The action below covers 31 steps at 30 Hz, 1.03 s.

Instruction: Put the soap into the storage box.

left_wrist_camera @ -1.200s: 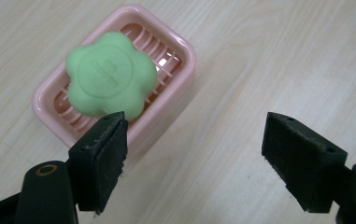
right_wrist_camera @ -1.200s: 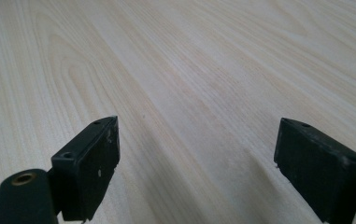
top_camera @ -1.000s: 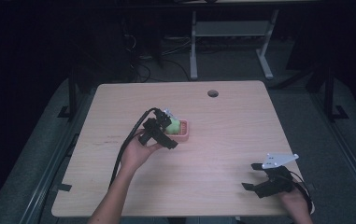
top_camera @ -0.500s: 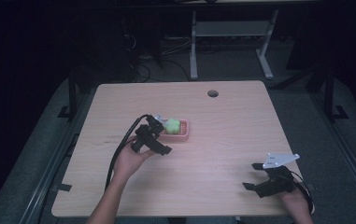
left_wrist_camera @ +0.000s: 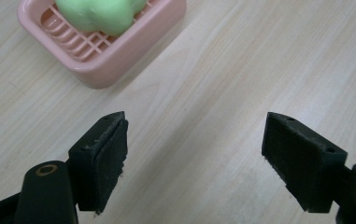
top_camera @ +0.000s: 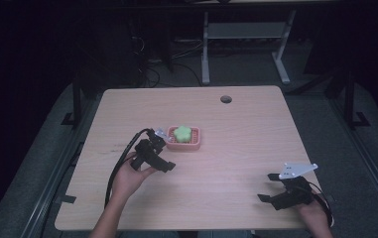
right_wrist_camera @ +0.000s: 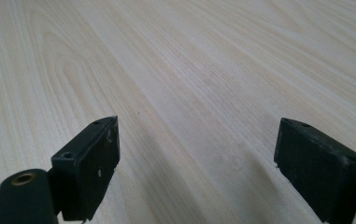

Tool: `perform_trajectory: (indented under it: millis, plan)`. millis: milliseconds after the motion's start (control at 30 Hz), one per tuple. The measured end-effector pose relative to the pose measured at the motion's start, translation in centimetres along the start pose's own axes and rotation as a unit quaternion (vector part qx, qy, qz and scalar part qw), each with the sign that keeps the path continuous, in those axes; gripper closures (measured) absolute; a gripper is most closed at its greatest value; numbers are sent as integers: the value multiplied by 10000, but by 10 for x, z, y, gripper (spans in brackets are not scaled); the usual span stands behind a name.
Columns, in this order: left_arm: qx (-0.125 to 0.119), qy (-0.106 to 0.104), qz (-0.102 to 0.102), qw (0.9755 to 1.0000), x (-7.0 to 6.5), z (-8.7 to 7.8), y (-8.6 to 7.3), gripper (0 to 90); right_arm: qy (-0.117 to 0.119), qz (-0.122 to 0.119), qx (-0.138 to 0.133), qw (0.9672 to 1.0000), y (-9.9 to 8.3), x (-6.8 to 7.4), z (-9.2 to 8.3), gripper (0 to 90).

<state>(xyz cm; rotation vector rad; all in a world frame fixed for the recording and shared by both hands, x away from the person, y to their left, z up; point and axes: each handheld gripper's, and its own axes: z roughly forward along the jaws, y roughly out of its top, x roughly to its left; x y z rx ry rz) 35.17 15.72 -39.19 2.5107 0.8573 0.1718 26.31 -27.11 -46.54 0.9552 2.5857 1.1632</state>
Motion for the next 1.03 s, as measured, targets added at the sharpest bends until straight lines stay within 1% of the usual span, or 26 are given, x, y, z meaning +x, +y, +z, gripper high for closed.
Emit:
perform_trajectory:
  millis: [167, 500, 600, 767, 900, 1000, 1033]
  plan:
    - [-5, 7, 53, 10000, -5, -2, -6, 226, 1, -4, 0, 10000, 0, 0, 0, 138]
    - [-62, -24, 43, 10000, -11, -6, -23, 226, 3, -20, 8, 10000, 0, 0, 0, 138]
    - [-148, -31, 5, 9999, -14, -7, -33, 226, 5, -38, 13, 10000, 0, 0, 1, 138]
    - [-139, -19, -47, 9999, -17, -7, -47, 226, 31, -109, 23, 9999, 0, 2, 1, 138]
    - [-258, -33, -125, 9996, -22, -9, -61, 225, 34, -94, 30, 9999, 0, 3, 2, 138]
    - [-438, 18, -172, 9989, -27, -9, -74, 226, 24, -106, 30, 9999, 0, 2, 3, 138]
    - [-534, 107, -172, 9984, -28, -9, -80, 226, 19, -112, 27, 9999, 0, 2, 3, 138]
